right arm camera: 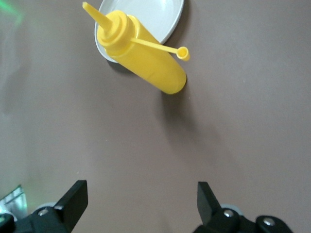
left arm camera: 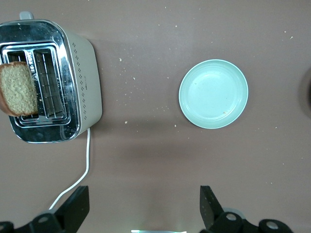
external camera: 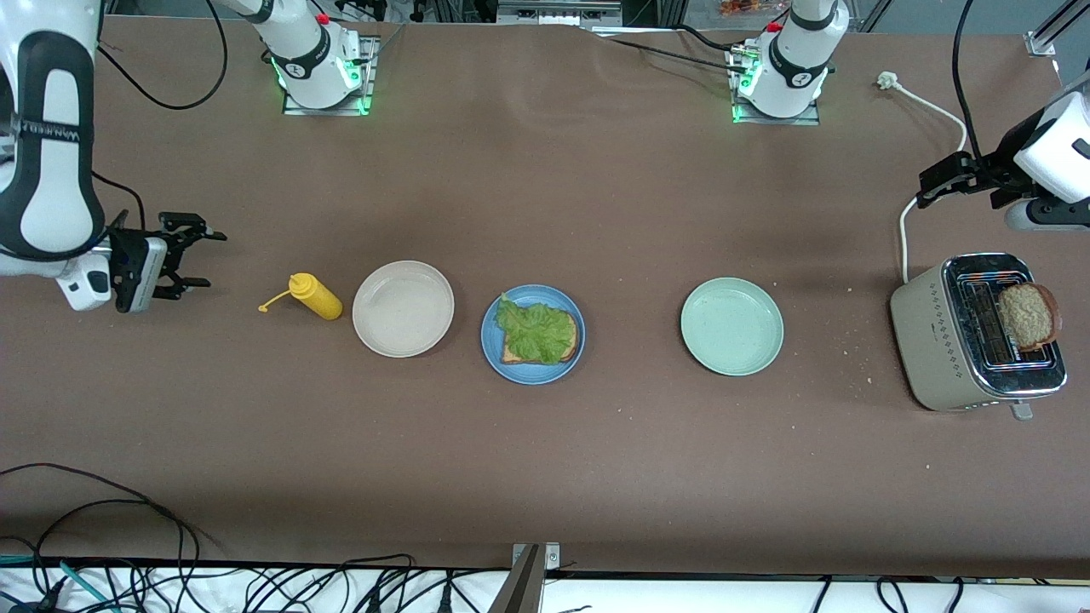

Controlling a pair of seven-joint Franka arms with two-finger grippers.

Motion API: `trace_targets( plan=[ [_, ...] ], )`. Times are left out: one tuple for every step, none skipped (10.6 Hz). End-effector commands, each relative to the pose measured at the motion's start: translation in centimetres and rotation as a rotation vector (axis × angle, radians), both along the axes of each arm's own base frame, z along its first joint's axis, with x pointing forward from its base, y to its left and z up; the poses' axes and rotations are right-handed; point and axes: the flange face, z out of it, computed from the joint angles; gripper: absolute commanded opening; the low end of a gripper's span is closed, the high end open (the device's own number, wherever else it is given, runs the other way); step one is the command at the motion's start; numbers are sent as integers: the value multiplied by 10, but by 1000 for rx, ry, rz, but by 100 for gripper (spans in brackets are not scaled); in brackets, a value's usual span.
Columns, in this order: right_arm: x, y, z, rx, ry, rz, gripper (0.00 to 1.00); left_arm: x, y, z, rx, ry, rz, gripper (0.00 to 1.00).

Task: Make sandwich in blue plate with both arms
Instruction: 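Grasp the yellow squeeze bottle with the right gripper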

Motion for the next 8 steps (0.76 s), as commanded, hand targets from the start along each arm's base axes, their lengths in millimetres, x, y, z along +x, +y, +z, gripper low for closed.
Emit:
trace_targets(
  plan=[
    [-3,-11,-52,202,-114,91,100,2,0,6,-8,-2,-15,100],
    [-7,-12,-72,283,-144,107,100,2,1,6,-8,-2,-14,100],
    [-11,-10,-91,365,-185,111,100,2,0,6,-8,-2,-15,100],
    [-14,-12,-107,433,-228,95,100,2,1,5,-8,0,-14,100],
    [-17,-9,-120,498,-248,72,100,2,0,6,-8,-2,-15,100],
    [-18,-8,-129,559,-263,24,100,2,0,6,-8,-2,-15,100],
    [-16,5,-137,616,-267,10,100,2,1,6,-8,-2,-14,100],
    [-16,14,-143,642,-260,12,100,2,0,6,-8,-2,-15,100]
  ],
)
